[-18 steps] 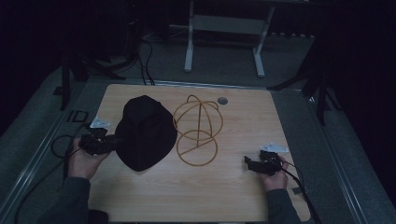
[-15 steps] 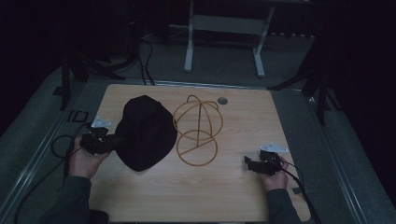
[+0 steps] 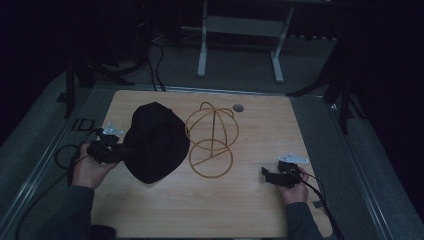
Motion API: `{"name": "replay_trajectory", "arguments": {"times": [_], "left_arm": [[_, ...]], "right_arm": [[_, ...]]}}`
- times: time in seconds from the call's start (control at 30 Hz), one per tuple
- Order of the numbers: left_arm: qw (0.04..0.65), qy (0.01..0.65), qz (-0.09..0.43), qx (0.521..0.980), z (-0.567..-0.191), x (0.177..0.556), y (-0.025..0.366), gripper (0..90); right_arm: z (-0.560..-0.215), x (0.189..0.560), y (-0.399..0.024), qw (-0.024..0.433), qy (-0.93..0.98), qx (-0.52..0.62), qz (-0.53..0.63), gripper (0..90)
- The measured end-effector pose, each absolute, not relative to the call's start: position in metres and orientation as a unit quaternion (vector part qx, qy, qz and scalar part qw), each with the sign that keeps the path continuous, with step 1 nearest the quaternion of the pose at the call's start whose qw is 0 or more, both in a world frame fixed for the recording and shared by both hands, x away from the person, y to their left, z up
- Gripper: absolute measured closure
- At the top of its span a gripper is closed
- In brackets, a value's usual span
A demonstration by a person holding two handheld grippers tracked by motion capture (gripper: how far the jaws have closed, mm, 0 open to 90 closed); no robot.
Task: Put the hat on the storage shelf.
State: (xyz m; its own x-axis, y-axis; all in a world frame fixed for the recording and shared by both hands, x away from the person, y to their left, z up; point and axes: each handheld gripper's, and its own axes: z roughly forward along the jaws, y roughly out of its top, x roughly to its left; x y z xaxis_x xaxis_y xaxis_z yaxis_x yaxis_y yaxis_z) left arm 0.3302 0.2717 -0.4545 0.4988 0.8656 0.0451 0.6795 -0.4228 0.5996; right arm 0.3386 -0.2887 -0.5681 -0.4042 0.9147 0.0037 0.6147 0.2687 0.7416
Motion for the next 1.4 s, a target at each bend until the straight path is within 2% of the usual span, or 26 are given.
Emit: {"name": "replay_trajectory", "arguments": {"times": [0.53,1.4], "left_arm": [[0.258,0.465,0.171,0.830,-0.437,0.333,0.273,64.6],[0.222,0.463,0.146,0.846,-0.414,0.346,0.252,63.0]], "right_arm": [[-0.568,0.339,-0.289,0.220,0.766,0.499,0.341,21.6],[-0.568,0.339,-0.289,0.221,0.766,0.498,0.341,21.6]]}}
